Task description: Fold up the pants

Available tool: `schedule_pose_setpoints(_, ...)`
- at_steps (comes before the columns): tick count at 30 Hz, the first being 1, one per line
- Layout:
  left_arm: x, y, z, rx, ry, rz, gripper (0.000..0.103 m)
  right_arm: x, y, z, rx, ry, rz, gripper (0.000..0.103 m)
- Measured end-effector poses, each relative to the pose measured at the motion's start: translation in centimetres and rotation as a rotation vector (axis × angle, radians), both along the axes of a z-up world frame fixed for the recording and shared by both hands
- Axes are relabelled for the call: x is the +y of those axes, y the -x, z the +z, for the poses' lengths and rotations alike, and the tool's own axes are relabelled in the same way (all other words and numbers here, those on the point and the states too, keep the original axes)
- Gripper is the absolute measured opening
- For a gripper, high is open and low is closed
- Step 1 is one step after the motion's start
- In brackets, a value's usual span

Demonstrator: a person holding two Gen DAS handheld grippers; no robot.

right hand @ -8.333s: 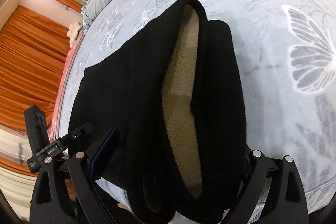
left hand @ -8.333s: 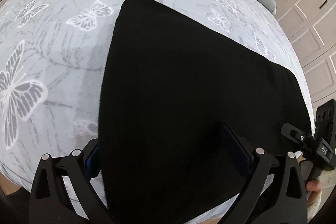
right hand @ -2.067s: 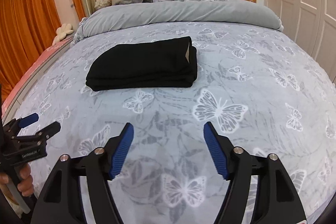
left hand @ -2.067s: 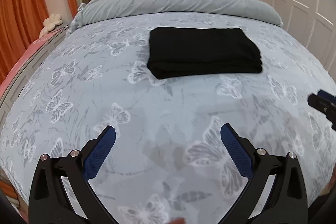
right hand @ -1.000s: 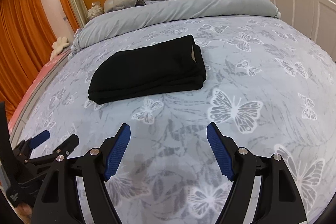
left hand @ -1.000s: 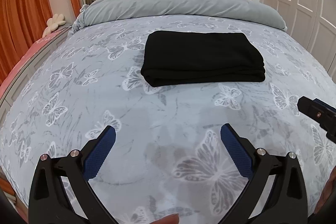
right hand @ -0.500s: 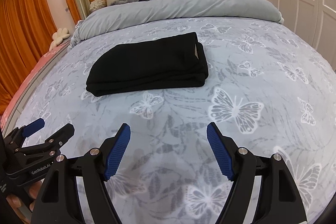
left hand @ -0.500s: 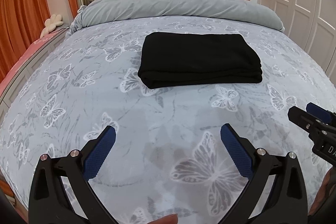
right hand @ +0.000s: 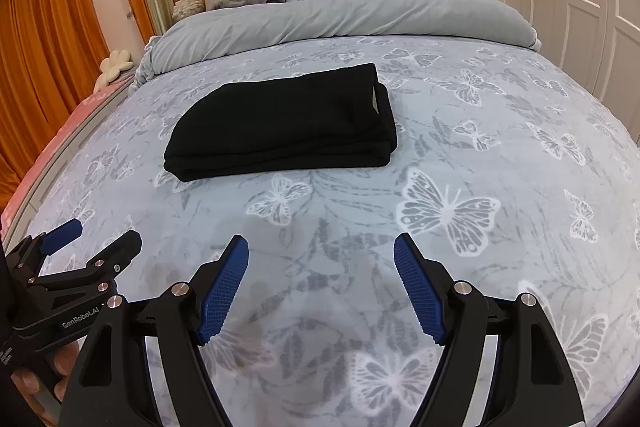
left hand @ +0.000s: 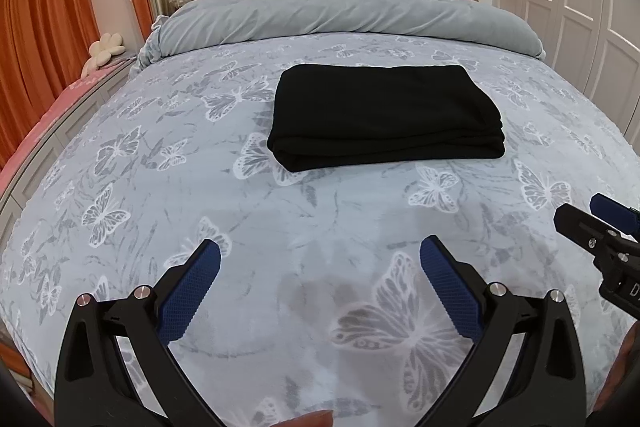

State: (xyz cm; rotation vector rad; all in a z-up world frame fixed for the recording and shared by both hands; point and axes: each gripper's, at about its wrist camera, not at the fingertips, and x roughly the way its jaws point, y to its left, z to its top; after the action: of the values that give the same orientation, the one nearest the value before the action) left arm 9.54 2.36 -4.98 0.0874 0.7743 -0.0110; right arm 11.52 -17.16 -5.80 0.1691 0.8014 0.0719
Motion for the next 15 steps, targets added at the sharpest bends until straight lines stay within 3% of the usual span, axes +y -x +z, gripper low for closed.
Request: schedule_pose_setpoints(15, -0.09, -0.01, 0.03, 0.000, -0.001, -0.002, 0.098, 0.17, -0.02, -0.11, 0.003, 0.004, 0.009, 0.073)
